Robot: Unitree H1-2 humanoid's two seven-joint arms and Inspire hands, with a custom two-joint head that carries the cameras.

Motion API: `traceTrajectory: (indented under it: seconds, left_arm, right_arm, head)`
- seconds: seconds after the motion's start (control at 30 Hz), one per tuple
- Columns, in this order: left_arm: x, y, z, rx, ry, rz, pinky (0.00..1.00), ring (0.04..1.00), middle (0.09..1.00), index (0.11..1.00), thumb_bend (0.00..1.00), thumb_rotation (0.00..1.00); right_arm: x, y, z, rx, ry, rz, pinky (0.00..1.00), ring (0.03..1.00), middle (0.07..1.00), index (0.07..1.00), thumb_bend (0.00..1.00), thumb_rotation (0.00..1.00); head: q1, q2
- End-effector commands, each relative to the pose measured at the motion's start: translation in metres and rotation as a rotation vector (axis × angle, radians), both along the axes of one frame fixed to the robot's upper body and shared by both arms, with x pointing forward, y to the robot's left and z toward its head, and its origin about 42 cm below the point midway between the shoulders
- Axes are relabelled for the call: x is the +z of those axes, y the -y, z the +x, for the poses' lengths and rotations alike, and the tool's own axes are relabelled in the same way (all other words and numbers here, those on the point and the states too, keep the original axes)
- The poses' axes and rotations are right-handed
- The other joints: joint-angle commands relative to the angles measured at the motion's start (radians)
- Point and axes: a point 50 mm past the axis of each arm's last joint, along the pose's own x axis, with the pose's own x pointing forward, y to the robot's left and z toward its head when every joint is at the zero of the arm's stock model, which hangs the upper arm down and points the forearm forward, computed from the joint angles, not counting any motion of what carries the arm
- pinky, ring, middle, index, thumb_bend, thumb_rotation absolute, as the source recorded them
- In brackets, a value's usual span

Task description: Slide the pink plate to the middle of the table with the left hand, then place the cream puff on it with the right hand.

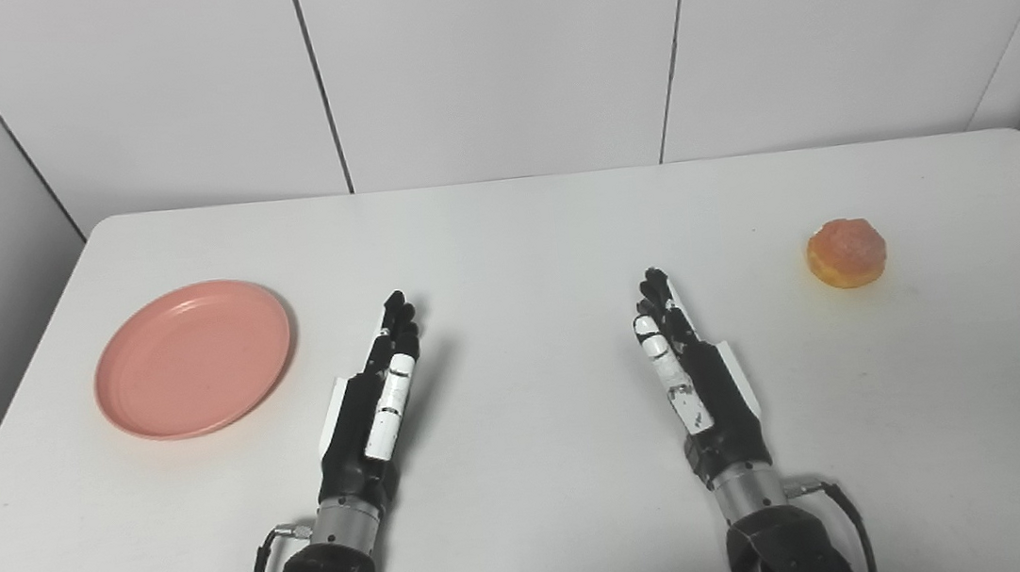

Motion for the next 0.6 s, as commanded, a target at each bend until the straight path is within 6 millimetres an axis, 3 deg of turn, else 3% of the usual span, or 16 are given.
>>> traceTrajectory:
  seconds: [0.0, 0.27, 0.4, 0.57]
  left_arm:
    - [0.001, 0.002, -0.001, -0.003, 0.011, 0.019, 1.0, 1.0, 1.0, 1.0, 0.49, 0.92]
    - [-0.004, 0.017, 0.004, 0.064, 0.001, 0.036, 1.0, 1.0, 1.0, 0.992, 0.49, 0.9]
    - [-0.003, 0.022, 0.011, 0.095, 0.002, -0.055, 1.0, 1.0, 1.0, 0.99, 0.55, 0.88]
    - [0.008, 0.014, 0.021, 0.112, 0.071, -0.045, 1.0, 1.0, 1.0, 1.0, 0.6, 0.96]
  right_arm:
    - [0.005, 0.001, 0.001, 0.007, 0.025, 0.001, 1.0, 1.0, 1.0, 1.0, 0.58, 0.87]
    - [-0.004, 0.024, 0.003, -0.015, 0.012, 0.005, 1.0, 0.992, 0.985, 0.968, 0.64, 0.81]
    - [-0.011, 0.036, 0.008, 0.002, 0.019, -0.014, 1.0, 1.0, 0.99, 0.982, 0.63, 0.82]
    - [-0.017, 0.043, 0.012, 0.013, 0.027, -0.012, 1.0, 1.0, 0.995, 0.999, 0.62, 0.82]
  head:
    - [0.016, -0.001]
    - [0.2, -0.042]
    - [0.24, -0.062]
    - [0.257, -0.073]
